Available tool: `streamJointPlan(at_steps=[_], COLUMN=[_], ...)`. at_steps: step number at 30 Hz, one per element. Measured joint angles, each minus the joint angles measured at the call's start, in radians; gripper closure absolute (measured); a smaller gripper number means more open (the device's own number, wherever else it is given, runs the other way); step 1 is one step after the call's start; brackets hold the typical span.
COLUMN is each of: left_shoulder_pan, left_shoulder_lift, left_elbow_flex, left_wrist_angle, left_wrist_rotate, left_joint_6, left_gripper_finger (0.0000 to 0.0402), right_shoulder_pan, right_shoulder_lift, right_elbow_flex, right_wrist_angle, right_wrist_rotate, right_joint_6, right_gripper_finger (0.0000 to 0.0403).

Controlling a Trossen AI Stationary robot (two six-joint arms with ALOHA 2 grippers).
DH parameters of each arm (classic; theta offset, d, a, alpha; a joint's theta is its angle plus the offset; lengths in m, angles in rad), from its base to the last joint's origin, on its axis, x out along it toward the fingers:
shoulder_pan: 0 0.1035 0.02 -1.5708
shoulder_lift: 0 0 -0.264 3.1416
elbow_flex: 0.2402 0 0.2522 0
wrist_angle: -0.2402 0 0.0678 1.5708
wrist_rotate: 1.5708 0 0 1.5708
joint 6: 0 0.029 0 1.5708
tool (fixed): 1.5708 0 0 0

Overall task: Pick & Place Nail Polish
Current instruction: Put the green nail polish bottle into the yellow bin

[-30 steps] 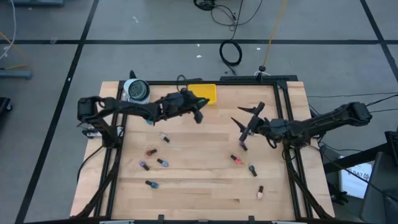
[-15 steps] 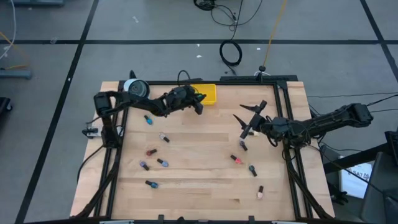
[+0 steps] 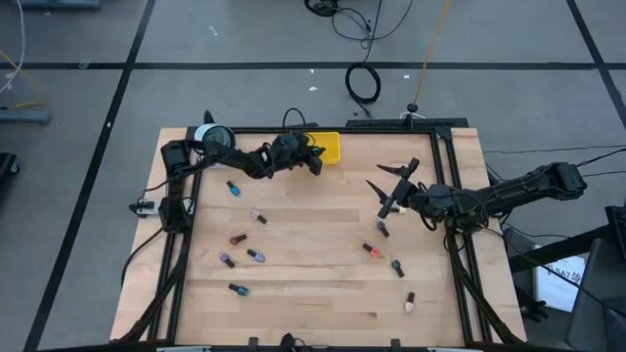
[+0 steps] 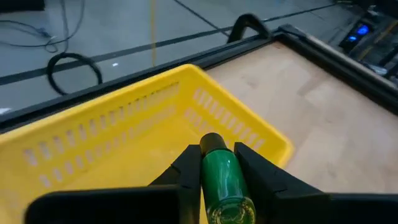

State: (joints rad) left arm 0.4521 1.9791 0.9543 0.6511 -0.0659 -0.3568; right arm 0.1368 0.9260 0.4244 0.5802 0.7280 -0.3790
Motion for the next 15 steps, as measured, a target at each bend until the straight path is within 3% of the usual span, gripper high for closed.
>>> streamJointPlan(at_steps=[7,15], left_shoulder_pan=[-0.022,-0.026], left_shoulder_lift=[-0.001,-0.001], left_elbow_flex=[0.0,0.0], left_wrist_angle=[0.005,0.005], left_wrist_rotate=[-0.001,-0.011], left_joint_6=[0.015,0.014], left_gripper_finger=[0.0238,0.0224], right_shoulder_pan=[0.0,0.0], right_shoulder_lift=[0.0,0.0], right_elbow_flex=[0.0,0.0], right_wrist_angle=[-0.002,-0.005], right_wrist_rotate=[0.0,0.0], right_joint_6=[0.0,0.016], right_gripper_finger=[0.0177,0.0177])
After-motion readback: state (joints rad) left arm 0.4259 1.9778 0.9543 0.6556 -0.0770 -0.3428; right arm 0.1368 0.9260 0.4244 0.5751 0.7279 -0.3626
